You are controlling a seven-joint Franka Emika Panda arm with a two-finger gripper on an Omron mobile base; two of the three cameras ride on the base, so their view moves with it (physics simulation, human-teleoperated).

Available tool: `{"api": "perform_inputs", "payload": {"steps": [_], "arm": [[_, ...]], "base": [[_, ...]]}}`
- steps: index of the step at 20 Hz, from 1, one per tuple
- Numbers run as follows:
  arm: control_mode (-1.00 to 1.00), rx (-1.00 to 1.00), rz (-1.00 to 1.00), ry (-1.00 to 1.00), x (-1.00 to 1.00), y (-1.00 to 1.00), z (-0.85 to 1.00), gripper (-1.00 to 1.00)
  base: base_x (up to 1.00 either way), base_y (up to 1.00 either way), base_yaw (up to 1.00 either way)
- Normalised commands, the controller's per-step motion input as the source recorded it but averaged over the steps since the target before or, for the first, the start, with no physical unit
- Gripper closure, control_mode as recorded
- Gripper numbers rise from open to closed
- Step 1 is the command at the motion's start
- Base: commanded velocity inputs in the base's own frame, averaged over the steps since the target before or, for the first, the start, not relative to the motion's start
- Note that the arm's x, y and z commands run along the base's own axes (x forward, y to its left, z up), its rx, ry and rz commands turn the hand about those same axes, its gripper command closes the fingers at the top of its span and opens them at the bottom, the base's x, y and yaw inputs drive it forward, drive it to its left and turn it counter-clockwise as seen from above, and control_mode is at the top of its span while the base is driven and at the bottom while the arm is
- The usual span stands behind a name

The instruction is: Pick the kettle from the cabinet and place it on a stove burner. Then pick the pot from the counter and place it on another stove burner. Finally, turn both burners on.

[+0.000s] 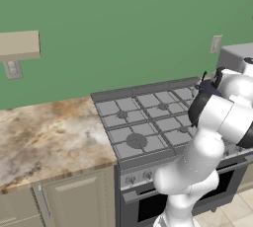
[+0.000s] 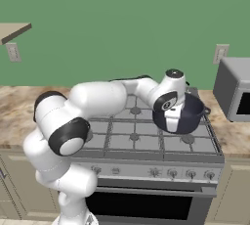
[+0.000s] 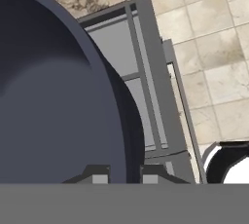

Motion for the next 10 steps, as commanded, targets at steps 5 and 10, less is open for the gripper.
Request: {"api": "perform_inputs", "payload": {"steps": [5, 10], "arm": [[-1.00, 0.04, 0.00, -0.05, 0.13, -0.02, 0.00, 1.00], [-1.00, 0.01, 0.00, -0.04, 0.04, 0.00, 0.01, 1.00]], "base": [[0.00, 0.00, 0.00], [0.00, 0.00, 0.00]]}}
